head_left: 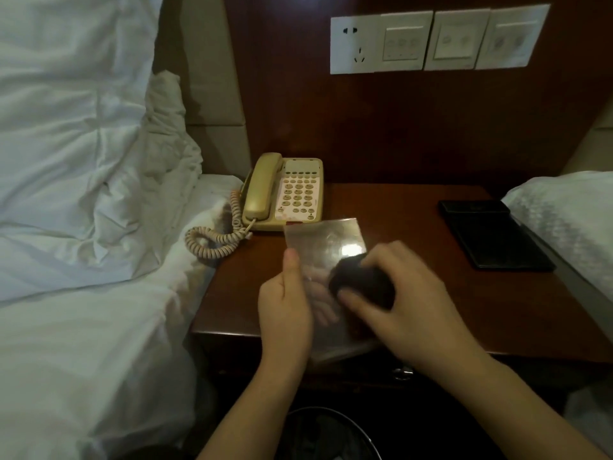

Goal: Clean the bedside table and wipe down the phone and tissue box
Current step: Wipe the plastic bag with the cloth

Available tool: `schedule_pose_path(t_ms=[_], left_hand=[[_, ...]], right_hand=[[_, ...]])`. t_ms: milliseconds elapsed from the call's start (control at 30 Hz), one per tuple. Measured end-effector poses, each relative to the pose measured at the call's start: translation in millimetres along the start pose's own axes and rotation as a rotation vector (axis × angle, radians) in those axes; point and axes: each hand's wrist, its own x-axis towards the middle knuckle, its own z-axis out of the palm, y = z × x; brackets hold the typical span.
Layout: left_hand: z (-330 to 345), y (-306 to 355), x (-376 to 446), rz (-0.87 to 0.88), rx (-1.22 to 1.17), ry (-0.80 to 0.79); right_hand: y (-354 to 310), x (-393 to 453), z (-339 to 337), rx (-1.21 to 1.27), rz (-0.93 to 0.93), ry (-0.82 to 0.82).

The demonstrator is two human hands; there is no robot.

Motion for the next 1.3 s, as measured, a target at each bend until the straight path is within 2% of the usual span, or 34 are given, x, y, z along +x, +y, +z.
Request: schedule_pose_path(t_ms=[67,233,267,367,433,600,667,800,933,1000,1133,1300], left_hand=[[-2,0,3,0.02,0.073,0.039],[5,12,1,0.032,0.023,-0.108],[5,13,-1,0.027,0.016,-0.105],[-4,10,-4,0.022,0.02,-0.039],[-7,10,-6,0.024,0.019,-0.044],[-2,22,-3,0.003,-0.03,-0.114],[1,23,-2,0.002,-0.041,-0.12],[1,15,-2,-0.077,-0.018,-0.151],[4,10,0,-0.126,0.092,-0.155],[6,10,-3,-0.089,0.084,-0.15],[12,19,-12,-0.082,0.017,-0.206],[12,18,-1,-0.091,0.03,-0.107]], right_hand=[[-2,-8,1,-0.033,-0.051,-0.087],[10,2,-7,0.092,0.108,0.152],[10,0,-5,0.124,0.136,0.149],[3,-19,3,0.216,0.192,0.002],[1,-29,5,0.231,0.184,-0.023],[3,-25,-7,0.585,0.287,0.195],[5,-24,-11,0.678,0.32,0.223],[9,-27,-11,0.605,0.342,0.064],[9,-22,-5,0.623,0.38,0.198],[6,-21,-3,0.626,0.353,0.244],[-4,-24,-3,0.707,0.299,0.175],[-14,-14,-3,0.822,0.27,0.124]])
